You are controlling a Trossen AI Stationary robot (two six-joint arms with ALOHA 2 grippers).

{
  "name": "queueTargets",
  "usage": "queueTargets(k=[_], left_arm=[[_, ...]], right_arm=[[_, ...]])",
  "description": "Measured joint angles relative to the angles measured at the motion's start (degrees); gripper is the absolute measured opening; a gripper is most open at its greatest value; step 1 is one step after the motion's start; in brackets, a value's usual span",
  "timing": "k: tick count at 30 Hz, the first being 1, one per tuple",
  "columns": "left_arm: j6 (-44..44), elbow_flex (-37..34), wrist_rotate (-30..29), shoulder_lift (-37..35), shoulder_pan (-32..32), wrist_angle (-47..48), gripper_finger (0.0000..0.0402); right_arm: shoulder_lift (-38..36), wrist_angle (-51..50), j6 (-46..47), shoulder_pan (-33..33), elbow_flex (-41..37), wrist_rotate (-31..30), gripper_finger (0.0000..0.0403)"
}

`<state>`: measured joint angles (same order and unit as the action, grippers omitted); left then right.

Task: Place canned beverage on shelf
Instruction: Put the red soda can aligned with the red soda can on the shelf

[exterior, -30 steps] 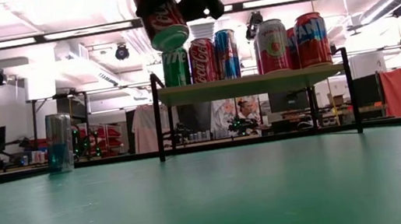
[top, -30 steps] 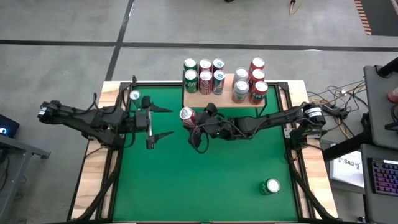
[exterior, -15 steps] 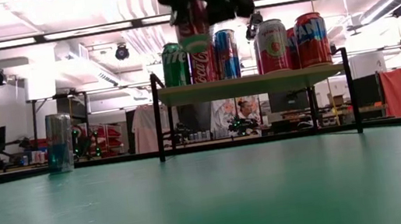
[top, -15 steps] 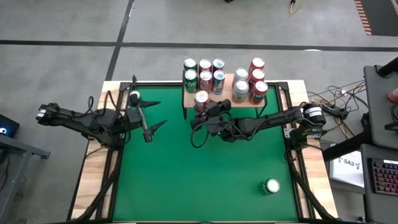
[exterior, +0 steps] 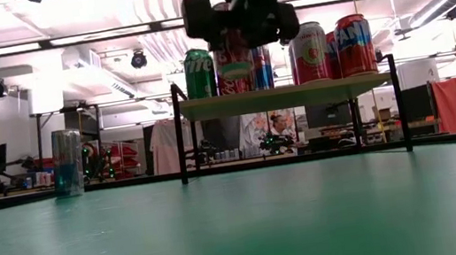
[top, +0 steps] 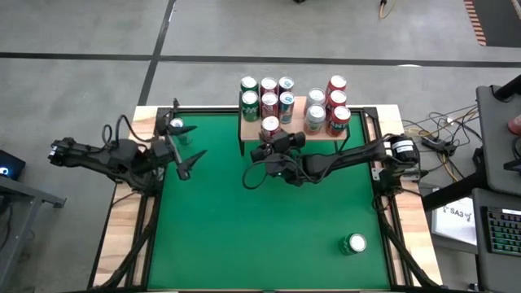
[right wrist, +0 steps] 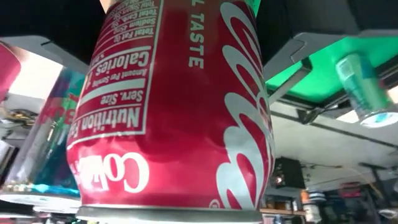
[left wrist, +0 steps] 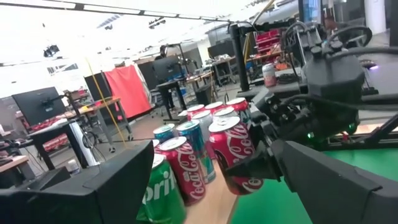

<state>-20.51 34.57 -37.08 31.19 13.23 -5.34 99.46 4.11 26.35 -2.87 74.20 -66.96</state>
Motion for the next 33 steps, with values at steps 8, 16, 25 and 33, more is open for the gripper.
queueTargets(k=[8, 16, 25, 33], left_arm=[[-0.5, -0.2, 0.0, -1.5, 0.0, 0.8, 0.0341], [-0.5, -0.2, 0.0, -2.0, 0.0, 1.0, 0.0341], [-1.0, -0.2, 0.0, -2.0, 0.0, 1.2, 0.0341], [-1.1, -0.2, -0.1, -2.2, 0.0, 1.2, 0.0341]], right_arm=[[1.2, 3.5, 0.1, 0.5, 0.0, -2.3, 0.0289], [3.8, 5.2, -0.2, 2.3, 0.0, -2.1, 0.0289], [5.6, 6.1, -0.3, 2.8, 0.1, -4.7, 0.0289], [6.1, 7.1, -0.3, 3.6, 0.1, -5.2, 0.0289]])
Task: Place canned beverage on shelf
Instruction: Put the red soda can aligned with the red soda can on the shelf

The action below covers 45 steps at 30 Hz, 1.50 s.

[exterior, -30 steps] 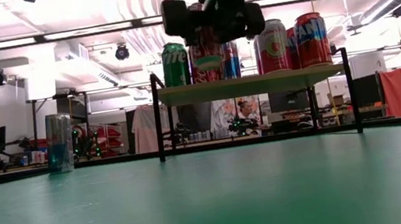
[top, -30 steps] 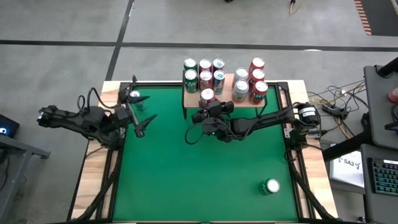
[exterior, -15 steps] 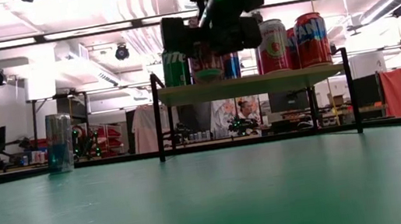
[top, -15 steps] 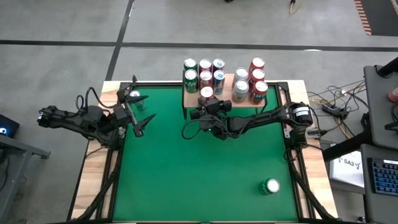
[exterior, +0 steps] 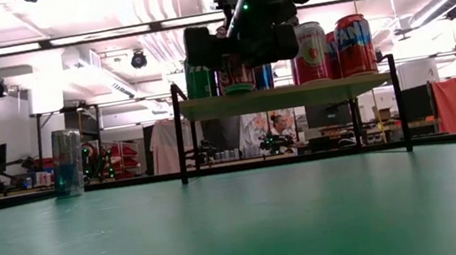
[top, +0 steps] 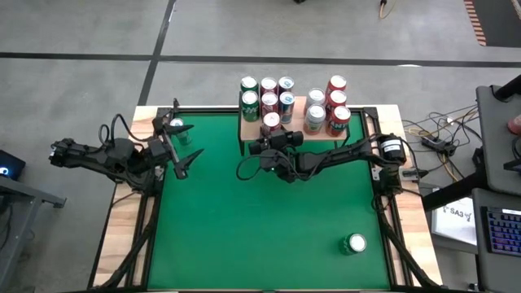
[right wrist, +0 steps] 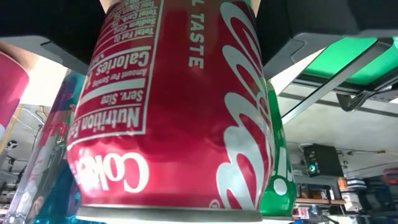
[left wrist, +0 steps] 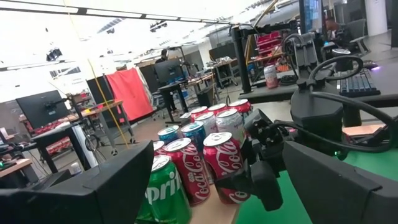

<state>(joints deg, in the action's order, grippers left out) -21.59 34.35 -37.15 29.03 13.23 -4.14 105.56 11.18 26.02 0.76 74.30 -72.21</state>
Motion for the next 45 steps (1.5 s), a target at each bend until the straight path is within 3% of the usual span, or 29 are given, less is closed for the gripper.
queueTargets(k=[27, 45], left_arm=[[-0.3, 0.0, 0.0, 0.0, 0.0, -0.1, 0.0341], [-0.5, 0.0, 0.0, 0.0, 0.0, -0.1, 0.0341]], right_arm=[[0.0, 1.3, 0.0, 2.3, 0.1, 1.8, 0.0289], [0.1, 1.3, -0.5, 2.6, 0.1, 1.9, 0.0319]])
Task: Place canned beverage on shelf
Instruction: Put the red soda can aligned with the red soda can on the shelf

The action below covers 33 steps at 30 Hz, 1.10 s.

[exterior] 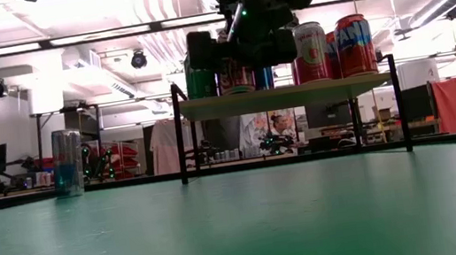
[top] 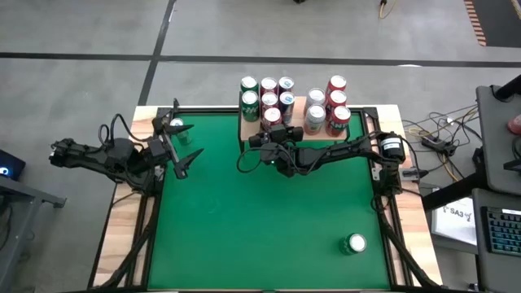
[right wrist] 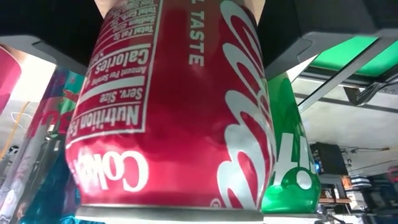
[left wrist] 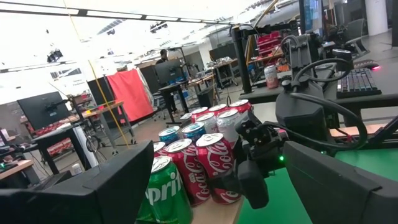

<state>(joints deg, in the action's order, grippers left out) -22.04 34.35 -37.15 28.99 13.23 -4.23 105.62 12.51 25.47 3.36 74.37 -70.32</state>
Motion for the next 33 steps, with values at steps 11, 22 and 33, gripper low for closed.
queueTargets(k=[11, 22, 33], left_arm=[[0.0, 0.0, 0.0, 0.0, 0.0, 0.0, 0.0341], [-0.3, 0.0, 0.0, 0.0, 0.0, 0.0, 0.0341], [-0.4, 0.0, -0.2, 0.0, 0.0, 0.0, 0.0341]], right_arm=[[0.0, 0.0, 0.0, 0.1, 0.0, -0.2, 0.0326], [0.0, 0.1, 0.0, 0.1, 0.0, -0.5, 0.0327], [0.0, 0.1, -0.1, 0.1, 0.3, -1.8, 0.0327]])
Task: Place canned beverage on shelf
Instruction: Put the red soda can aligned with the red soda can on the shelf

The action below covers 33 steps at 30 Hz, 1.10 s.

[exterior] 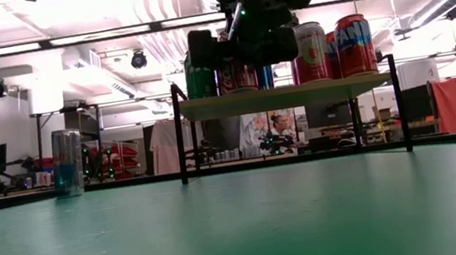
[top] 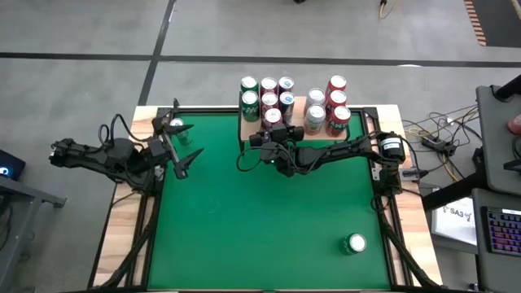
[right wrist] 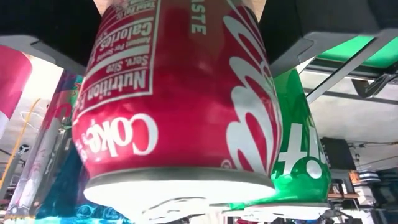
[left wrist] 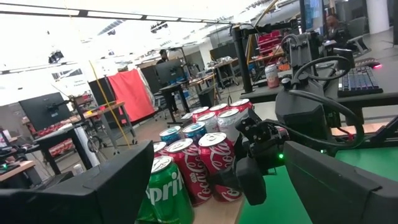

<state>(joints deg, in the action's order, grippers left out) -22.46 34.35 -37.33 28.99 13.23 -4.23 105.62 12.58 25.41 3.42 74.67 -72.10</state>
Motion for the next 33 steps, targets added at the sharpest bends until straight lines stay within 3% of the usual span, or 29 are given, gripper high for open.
queueTargets(k=[7, 33], left_arm=[[-0.6, 0.0, -3.4, 0.0, 0.0, 0.1, 0.0341], [-0.6, 0.0, -3.3, 0.0, 0.0, 0.0, 0.0341]], right_arm=[[0.0, 0.0, 0.0, 0.0, 0.0, 0.0, 0.0327], [-0.1, 0.4, 0.0, 0.0, 0.0, 0.0, 0.0327]])
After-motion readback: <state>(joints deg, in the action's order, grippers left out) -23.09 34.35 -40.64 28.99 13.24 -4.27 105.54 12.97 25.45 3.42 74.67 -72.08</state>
